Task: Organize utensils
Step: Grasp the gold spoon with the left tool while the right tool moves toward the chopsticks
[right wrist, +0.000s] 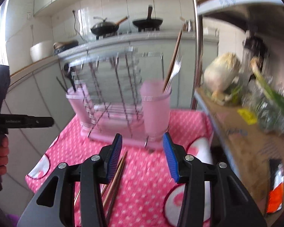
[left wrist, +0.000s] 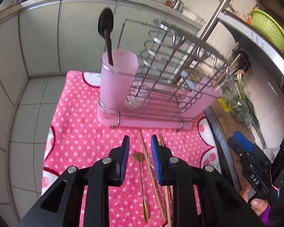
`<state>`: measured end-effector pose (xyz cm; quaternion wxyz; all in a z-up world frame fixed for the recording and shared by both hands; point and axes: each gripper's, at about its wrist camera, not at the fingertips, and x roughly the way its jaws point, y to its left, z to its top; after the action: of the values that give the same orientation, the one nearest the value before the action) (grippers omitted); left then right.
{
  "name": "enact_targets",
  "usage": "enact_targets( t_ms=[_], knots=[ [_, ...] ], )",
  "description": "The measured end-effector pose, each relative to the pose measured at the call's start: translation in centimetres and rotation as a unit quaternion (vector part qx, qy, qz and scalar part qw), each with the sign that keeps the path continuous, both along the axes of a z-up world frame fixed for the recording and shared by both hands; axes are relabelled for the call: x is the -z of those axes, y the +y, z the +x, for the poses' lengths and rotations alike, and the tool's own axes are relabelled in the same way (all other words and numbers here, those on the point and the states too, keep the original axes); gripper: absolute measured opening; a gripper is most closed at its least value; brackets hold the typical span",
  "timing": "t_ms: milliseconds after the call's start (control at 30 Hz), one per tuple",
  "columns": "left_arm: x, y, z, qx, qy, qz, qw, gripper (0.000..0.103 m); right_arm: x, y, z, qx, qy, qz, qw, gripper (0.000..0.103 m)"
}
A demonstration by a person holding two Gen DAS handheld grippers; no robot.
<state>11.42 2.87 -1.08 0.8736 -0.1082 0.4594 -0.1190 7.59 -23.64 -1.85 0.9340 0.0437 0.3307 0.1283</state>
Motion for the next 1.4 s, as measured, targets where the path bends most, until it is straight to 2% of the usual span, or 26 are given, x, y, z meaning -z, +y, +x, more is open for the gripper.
enact_targets(
  t_ms=[167,400,533,800,1033,1133,1200,1267,1333,1400],
  knots=[
    [4.8,-1.1,1.2,-0.001,0.074,0.008,0.9972,0.022,3.2,0.6,0.7,-0.014,0.074,0.018,0.997,0.045],
    [8.9,-2.2,2.9,0.012,0.145,-0.013,0.9893,0.019,5.7,0.1,0.6,-0.014,0.114,0.033,0.993,0.045],
    [10.3,-3.1,4.1,0.013,0.168,-0.002,0.9858,0.018,6.4,-0.5,0.8,-0.01,0.129,0.045,0.991,0.045],
    [11.8,-4.9,4.9,0.017,0.171,0.045,0.984,0.017,7.4,-0.9,1.4,-0.016,0.157,0.082,0.984,0.045],
    [11.9,-6.3,4.9,0.016,0.166,0.051,0.9847,0.015,8.1,-0.2,2.0,-0.029,0.179,0.097,0.979,0.041],
    [12.5,-6.6,4.3,0.025,0.18,0.044,0.9824,0.015,8.2,0.0,2.1,-0.031,0.183,0.097,0.978,0.041],
    [12.5,-7.1,4.1,0.03,0.168,0.059,0.9836,0.014,8.3,0.1,2.1,-0.031,0.186,0.094,0.978,0.041],
    [12.5,-7.3,4.1,0.029,0.161,0.07,0.984,0.004,8.4,0.3,2.2,-0.033,0.19,0.09,0.977,0.041],
    [12.4,-6.7,4.3,0.019,0.168,0.045,0.9846,0.003,8.5,0.5,2.3,-0.036,0.195,0.089,0.976,0.041],
    [11.8,-5.8,4.3,0.006,0.162,0.036,0.9861,0.003,8.7,0.7,2.6,-0.039,0.201,0.09,0.975,0.041]
  ],
)
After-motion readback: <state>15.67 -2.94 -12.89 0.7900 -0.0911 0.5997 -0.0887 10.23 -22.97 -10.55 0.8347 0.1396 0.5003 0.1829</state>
